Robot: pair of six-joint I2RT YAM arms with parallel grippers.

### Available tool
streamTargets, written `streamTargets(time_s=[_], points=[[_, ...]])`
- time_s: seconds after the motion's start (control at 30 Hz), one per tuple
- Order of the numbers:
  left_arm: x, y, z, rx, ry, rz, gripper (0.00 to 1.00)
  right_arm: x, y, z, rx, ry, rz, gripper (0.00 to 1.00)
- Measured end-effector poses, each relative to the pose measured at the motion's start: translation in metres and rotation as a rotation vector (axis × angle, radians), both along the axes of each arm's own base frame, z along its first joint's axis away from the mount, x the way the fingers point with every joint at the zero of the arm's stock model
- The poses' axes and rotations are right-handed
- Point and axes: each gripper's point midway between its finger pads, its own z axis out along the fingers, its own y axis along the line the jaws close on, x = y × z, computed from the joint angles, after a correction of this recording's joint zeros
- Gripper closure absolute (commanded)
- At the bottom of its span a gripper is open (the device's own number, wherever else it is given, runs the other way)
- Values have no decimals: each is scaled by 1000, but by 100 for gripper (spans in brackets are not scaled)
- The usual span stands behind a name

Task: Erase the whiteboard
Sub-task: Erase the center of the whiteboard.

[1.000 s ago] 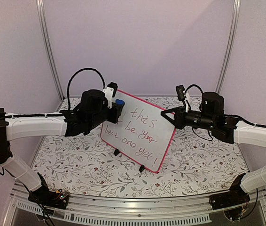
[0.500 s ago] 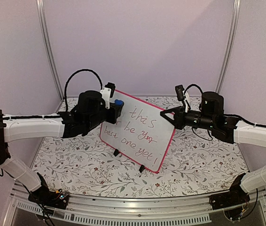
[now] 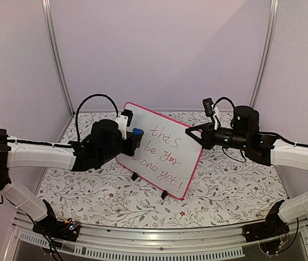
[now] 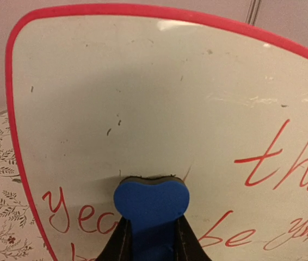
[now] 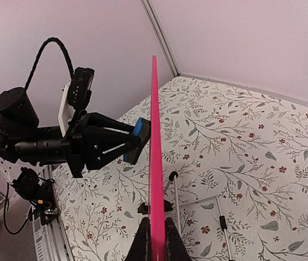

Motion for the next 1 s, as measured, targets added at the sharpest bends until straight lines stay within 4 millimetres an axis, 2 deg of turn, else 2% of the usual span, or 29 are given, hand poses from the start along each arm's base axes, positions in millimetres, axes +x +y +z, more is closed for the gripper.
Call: streamTargets(time_s=[0.13,0.43,0.73,1.0], points=[[-8,1,-13,11,20,-3,84,0,0,0,0,0,0,100],[-9,2,-14,8,20,16,84,0,0,0,1,-1,1,100],[-13,5,-24,24,33,17,84,0,0,0,0,-1,2,100],[-8,-2,-24,62,26,10,84,2,-1,-1,2,11,-16,100]])
